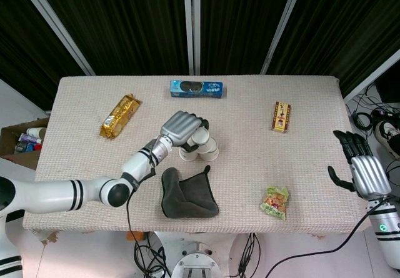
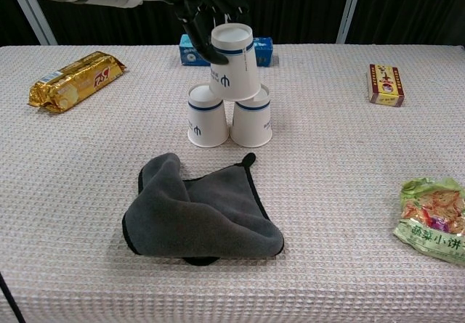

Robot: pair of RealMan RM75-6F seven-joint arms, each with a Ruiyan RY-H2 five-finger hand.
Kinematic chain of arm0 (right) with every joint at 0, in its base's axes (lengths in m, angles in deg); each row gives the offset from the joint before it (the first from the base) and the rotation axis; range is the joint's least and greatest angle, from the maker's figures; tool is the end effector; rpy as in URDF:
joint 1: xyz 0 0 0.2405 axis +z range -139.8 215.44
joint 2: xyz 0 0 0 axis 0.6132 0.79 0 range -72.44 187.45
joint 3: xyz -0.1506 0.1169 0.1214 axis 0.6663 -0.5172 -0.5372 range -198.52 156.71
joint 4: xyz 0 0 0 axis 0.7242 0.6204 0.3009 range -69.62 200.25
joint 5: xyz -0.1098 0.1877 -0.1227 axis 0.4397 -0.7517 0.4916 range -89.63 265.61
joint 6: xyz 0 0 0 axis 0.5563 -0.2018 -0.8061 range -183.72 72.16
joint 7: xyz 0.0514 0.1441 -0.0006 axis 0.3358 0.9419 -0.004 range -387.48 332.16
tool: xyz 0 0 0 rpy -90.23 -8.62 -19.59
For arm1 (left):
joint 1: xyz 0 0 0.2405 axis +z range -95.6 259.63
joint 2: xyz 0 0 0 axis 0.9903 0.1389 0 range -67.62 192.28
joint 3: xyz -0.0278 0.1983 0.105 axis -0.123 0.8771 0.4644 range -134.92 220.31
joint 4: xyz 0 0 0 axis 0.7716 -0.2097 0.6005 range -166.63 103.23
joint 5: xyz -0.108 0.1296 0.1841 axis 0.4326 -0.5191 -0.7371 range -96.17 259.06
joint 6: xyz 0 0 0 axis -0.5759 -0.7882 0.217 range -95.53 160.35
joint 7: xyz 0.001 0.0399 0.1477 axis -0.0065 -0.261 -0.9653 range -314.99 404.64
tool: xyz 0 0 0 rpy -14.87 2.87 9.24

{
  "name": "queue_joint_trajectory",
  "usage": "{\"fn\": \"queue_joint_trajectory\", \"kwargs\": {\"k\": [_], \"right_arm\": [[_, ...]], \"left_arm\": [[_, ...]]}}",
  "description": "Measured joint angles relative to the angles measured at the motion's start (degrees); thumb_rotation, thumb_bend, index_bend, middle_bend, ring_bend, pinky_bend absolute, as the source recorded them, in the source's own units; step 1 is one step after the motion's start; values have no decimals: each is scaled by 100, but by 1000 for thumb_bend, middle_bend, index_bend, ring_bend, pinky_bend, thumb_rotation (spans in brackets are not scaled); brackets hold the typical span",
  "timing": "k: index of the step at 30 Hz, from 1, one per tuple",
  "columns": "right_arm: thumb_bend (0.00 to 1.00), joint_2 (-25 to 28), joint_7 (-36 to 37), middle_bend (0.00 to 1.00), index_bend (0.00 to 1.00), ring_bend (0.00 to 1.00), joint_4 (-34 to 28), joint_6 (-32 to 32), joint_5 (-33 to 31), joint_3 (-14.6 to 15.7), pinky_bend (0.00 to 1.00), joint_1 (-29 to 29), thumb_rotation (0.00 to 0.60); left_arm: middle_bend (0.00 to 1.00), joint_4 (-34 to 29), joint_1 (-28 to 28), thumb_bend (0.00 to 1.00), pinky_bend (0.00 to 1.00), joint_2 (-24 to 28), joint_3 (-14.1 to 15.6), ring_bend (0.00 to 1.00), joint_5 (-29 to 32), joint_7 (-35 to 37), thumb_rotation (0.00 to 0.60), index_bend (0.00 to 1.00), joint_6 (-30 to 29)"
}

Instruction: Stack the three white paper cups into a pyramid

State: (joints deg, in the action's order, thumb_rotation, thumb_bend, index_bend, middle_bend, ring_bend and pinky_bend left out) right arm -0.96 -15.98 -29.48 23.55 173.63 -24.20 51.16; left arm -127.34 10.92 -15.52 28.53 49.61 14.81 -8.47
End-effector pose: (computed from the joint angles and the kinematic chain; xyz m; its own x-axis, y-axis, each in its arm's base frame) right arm -0.2763 -0.2358 0.1233 0.2636 -0.0515 0.9633 -0.9582 -0.1291 0.2553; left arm 0.0238 0.3696 -0.0416 0.5212 0.3792 0.7645 0.7974 -0.5357 -0.2779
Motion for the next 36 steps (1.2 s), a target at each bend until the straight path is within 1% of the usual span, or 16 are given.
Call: {"fn": "queue_joint_trajectory", "kwargs": {"k": [5, 8, 14, 21, 24, 30, 36], "right_arm": [[352, -20, 82, 100, 0, 9, 76, -2, 20, -4, 0, -33, 600], [353, -32, 107, 100, 0, 8, 105, -2, 42, -12, 0, -45, 600], [353, -59, 110, 100, 0, 9, 123, -22, 49, -32, 0, -55, 600], [353, -63, 123, 100, 0, 8, 138, -26, 33, -54, 0, -84, 600], [360, -68, 136, 100, 0, 8, 150, -29, 22, -63, 0, -95, 600], [367, -80, 193, 100, 0, 9, 194, -44, 14, -75, 0, -109, 600], [370, -83, 235, 100, 0, 9, 209, -43, 38, -87, 0, -120, 600]], "left_arm": [[434, 40, -358, 394, 364, -35, 247, 310, 499, -271, 600, 430, -153], [433, -28, -444, 395, 364, 22, 351, 309, 599, -335, 600, 430, -259], [431, -217, -529, 395, 364, 186, 418, 309, 680, -310, 600, 430, -351], [421, -200, -629, 385, 361, 195, 521, 298, 788, -265, 600, 420, -303], [401, -180, -680, 380, 350, 185, 555, 284, 834, -226, 600, 384, -235], [332, -178, -739, 340, 323, 211, 605, 242, 872, -126, 600, 276, -212], [305, -217, -771, 312, 316, 236, 659, 226, 849, -80, 600, 251, -250]]}}
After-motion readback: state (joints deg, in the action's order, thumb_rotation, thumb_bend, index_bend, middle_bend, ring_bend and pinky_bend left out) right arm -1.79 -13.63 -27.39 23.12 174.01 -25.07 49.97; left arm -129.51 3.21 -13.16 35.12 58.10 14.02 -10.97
